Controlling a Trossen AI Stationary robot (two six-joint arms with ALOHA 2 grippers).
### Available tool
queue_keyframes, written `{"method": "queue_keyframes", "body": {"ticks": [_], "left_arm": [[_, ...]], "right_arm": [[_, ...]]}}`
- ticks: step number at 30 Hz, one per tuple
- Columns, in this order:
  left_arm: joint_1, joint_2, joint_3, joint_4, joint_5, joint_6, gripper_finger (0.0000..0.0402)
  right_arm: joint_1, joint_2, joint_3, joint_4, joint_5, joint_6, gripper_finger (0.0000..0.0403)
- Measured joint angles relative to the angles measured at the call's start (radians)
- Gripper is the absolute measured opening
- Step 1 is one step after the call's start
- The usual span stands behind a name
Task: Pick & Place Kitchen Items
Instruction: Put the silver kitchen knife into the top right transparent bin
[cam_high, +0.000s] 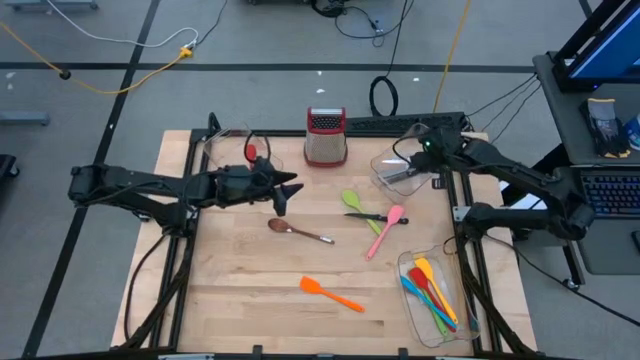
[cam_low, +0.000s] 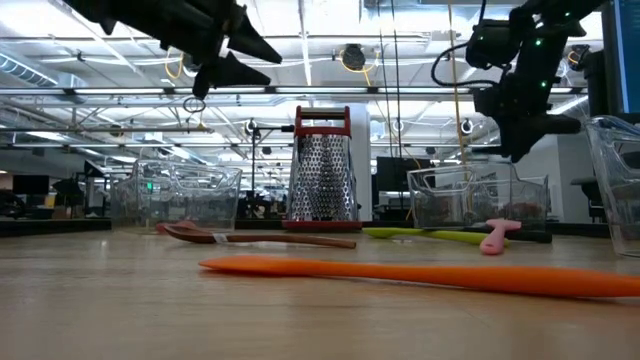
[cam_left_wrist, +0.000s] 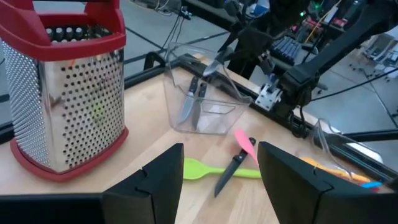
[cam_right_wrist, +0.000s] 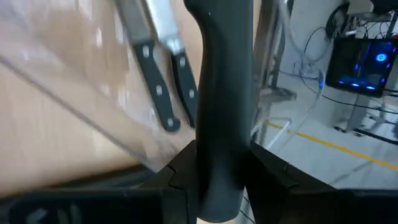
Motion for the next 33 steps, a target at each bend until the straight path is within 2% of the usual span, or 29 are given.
{"method": "queue_keyframes", "body": {"ticks": [6,14,33], "left_arm": [[0.003,-0.001,0.001,0.011,0.0,-0.004,0.0207],[0.003,-0.001,0.001,0.021,0.001,-0.003,0.0207],[0.003,-0.001,0.002,0.011,0.004,0.017,0.0207]], "right_arm": [[-0.001,0.045,0.0,0.022,0.079,-0.128,0.0086],[0.0,0.104,0.0,0.043,0.082,-0.282,0.0086],[0.0,0.274,0.0,0.122,0.03,-0.317,0.0086]]}}
